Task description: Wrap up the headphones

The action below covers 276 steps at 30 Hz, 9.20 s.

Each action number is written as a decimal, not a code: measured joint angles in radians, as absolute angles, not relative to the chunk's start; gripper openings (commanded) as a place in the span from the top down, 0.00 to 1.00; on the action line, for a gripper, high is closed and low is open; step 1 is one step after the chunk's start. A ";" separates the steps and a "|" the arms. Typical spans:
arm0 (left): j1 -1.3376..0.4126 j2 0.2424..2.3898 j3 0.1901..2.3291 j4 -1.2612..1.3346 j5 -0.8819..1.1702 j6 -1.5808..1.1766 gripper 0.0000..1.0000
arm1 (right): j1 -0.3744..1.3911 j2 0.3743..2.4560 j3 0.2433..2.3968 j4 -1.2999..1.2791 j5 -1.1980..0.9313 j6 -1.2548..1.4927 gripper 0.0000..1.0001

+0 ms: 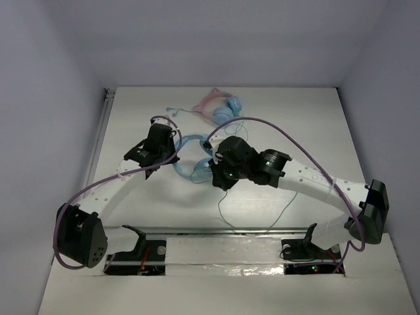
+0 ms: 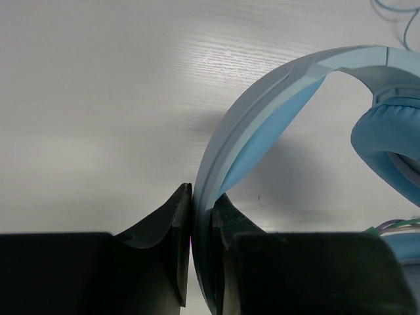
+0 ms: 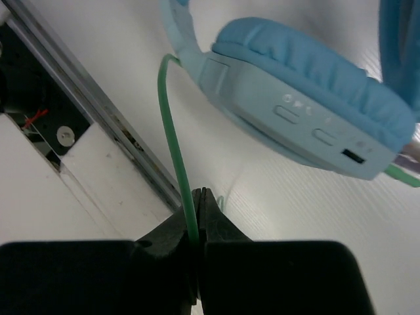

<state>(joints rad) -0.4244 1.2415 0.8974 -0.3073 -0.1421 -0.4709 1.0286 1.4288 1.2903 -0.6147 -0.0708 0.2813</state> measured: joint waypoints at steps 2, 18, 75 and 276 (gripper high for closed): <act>-0.426 1.240 0.909 -0.332 -0.117 -0.424 1.00 | 1.029 1.432 1.300 -0.664 -0.058 0.269 1.00; -0.480 1.158 0.886 -0.363 0.160 -0.145 1.00 | 1.031 1.446 1.473 -0.888 0.172 0.194 1.00; -0.419 1.033 0.921 -0.076 0.619 -0.331 1.00 | 0.722 1.165 0.795 0.063 -0.047 0.398 0.51; -0.391 1.037 1.129 -0.255 0.512 -0.392 1.00 | 0.615 1.399 0.620 0.539 -0.196 0.448 0.62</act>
<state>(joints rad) -0.3908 1.0367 1.1286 -0.2550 0.5117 -0.3916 0.6147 1.3994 0.6201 0.5392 -0.1959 0.4484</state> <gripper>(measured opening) 0.103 0.377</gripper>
